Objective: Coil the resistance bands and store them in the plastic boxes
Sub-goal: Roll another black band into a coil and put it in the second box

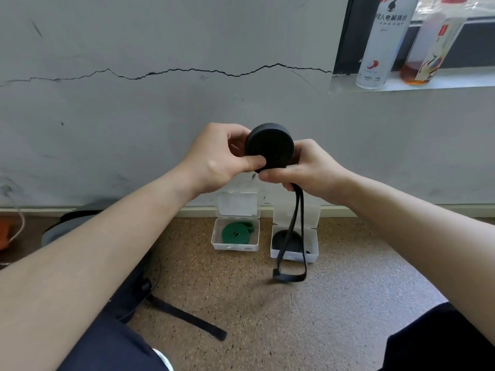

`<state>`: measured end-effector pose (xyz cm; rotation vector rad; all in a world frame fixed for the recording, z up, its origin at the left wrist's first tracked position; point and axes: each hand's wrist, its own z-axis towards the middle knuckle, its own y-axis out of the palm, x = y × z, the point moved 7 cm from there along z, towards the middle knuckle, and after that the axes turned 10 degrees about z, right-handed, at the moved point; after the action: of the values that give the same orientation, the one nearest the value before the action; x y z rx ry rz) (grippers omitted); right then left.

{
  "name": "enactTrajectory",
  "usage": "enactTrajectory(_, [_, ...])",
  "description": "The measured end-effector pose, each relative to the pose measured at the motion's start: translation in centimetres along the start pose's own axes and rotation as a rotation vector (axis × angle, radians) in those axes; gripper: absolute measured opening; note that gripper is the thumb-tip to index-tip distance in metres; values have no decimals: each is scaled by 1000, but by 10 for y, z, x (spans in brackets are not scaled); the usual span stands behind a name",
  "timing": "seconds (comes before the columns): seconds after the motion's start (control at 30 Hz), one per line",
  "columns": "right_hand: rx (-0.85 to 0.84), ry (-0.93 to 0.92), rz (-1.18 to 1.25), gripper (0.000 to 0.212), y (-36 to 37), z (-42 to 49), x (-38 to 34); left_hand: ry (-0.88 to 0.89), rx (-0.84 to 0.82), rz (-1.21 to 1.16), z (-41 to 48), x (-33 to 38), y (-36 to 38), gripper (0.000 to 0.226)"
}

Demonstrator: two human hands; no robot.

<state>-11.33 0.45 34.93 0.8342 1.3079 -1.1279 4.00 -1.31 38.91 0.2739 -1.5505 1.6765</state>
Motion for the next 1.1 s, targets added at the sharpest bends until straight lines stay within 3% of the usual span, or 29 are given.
enactTrajectory(0.13, [59, 9, 167, 10, 3, 1, 2, -233, 33, -654, -13, -15, 25, 35])
enactTrajectory(0.2, [78, 20, 240, 9, 7, 1, 4, -291, 90, -773, -14, -19, 32, 38])
enactTrajectory(0.37, [21, 27, 228, 10, 11, -1, 3, -232, 85, -676, -8, -17, 20, 40])
enactTrajectory(0.53, [3, 72, 50, 26, -4, -3, 8, -138, 76, -470, -4, -17, -2, 35])
enactTrajectory(0.7, [3, 33, -16, 10, -5, -2, 2, -43, 7, -138, -1, -9, -9, 24])
enactTrajectory(0.83, [-5, 29, -27, 13, 1, -2, 3, -23, -48, -21, -1, -4, -10, 23])
enactTrajectory(0.93, [-5, 8, 50, 12, 6, -2, 3, -28, -5, -122, -5, -4, -8, 24])
enactTrajectory(1.1, [71, 9, 205, 12, 12, -1, 3, -247, 59, -766, -14, -17, 24, 40])
